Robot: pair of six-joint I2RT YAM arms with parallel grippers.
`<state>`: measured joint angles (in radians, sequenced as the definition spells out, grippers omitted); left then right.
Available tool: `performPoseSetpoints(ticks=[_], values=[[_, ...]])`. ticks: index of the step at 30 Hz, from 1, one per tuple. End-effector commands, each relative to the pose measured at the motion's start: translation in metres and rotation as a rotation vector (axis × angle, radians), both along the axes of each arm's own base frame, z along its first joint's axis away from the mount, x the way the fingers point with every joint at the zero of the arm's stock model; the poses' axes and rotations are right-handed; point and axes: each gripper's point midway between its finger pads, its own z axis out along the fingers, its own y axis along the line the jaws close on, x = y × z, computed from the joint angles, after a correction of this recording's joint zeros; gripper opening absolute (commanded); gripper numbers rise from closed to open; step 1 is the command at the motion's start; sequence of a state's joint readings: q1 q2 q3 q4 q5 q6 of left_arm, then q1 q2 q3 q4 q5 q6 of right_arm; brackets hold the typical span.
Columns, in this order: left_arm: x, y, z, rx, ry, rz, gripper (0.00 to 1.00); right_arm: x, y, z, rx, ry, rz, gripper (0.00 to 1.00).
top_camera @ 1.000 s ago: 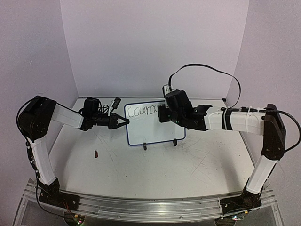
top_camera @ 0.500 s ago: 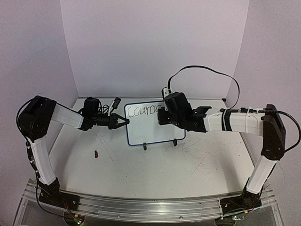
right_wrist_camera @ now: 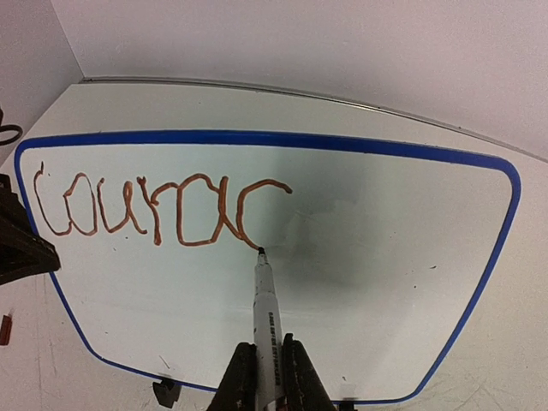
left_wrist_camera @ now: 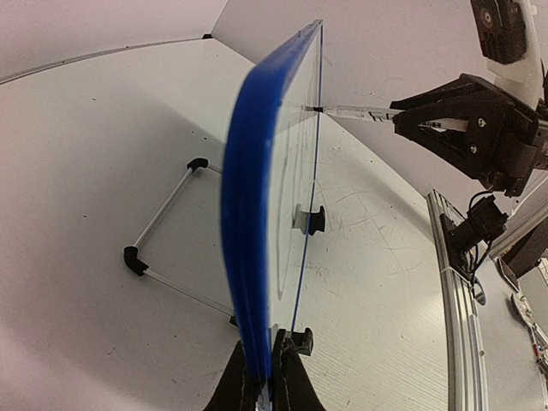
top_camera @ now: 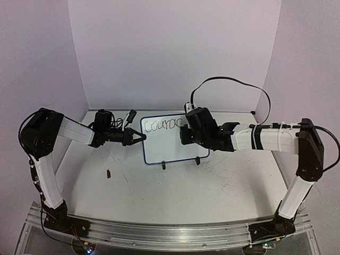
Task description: Write a sentence on the whiteboard
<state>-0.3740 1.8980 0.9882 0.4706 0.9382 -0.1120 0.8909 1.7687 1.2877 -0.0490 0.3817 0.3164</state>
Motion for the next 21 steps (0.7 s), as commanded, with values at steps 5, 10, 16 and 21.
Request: performPoseSetpoints(ticks=[5,10,16,21], values=[[0.024,0.01,0.002,0.063,-0.071,0.113,0.0,0.01,-0.013,0.027,-0.007,-0.066,-0.07,0.0],[0.024,0.01,0.001,0.063,-0.071,0.113,0.0,0.015,-0.011,0.035,-0.009,-0.089,-0.073,0.0],[0.023,0.01,0.001,0.064,-0.069,0.112,0.0,0.02,-0.009,0.037,-0.005,-0.099,-0.074,0.0],[0.024,0.01,0.002,0.064,-0.072,0.114,0.0,0.026,-0.009,0.043,-0.005,-0.111,-0.076,0.0]])
